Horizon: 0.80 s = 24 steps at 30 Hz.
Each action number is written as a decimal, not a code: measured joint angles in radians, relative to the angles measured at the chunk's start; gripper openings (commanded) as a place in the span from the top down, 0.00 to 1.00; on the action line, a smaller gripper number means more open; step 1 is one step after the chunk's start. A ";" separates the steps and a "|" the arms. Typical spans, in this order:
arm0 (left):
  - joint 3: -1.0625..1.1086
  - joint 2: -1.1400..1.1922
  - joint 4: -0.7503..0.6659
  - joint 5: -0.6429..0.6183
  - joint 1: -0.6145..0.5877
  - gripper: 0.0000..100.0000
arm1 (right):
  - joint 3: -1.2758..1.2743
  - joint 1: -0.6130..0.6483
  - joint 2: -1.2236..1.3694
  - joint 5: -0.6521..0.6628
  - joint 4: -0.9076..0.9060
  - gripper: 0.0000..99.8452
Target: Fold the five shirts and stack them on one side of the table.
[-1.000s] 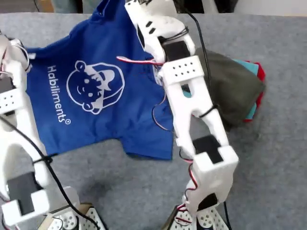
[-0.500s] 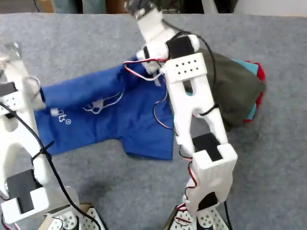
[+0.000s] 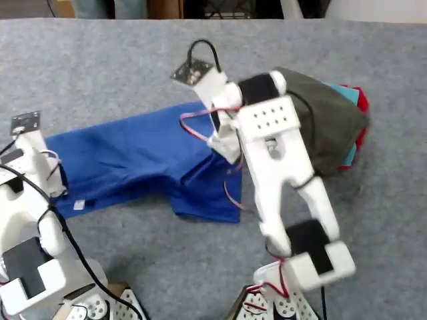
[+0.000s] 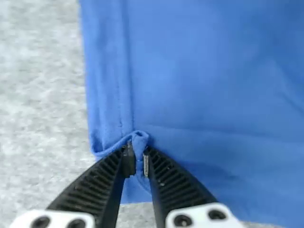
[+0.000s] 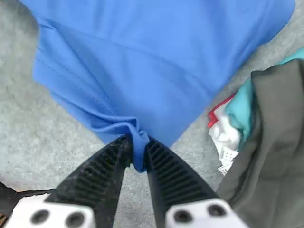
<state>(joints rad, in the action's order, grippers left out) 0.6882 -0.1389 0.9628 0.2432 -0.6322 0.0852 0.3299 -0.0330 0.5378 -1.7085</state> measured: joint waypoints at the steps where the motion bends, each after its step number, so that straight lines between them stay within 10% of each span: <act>1: 0.000 0.000 -0.002 0.000 -0.011 0.97 | -0.054 0.000 -0.032 0.002 0.029 0.99; 24: 0.089 0.005 -0.120 0.006 -0.020 0.97 | -0.529 -0.006 -0.110 0.068 0.262 0.99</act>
<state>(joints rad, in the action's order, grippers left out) 0.7772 -0.1343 0.8431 0.2493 -0.6521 -0.4442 0.3237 -0.1435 0.6053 -1.4461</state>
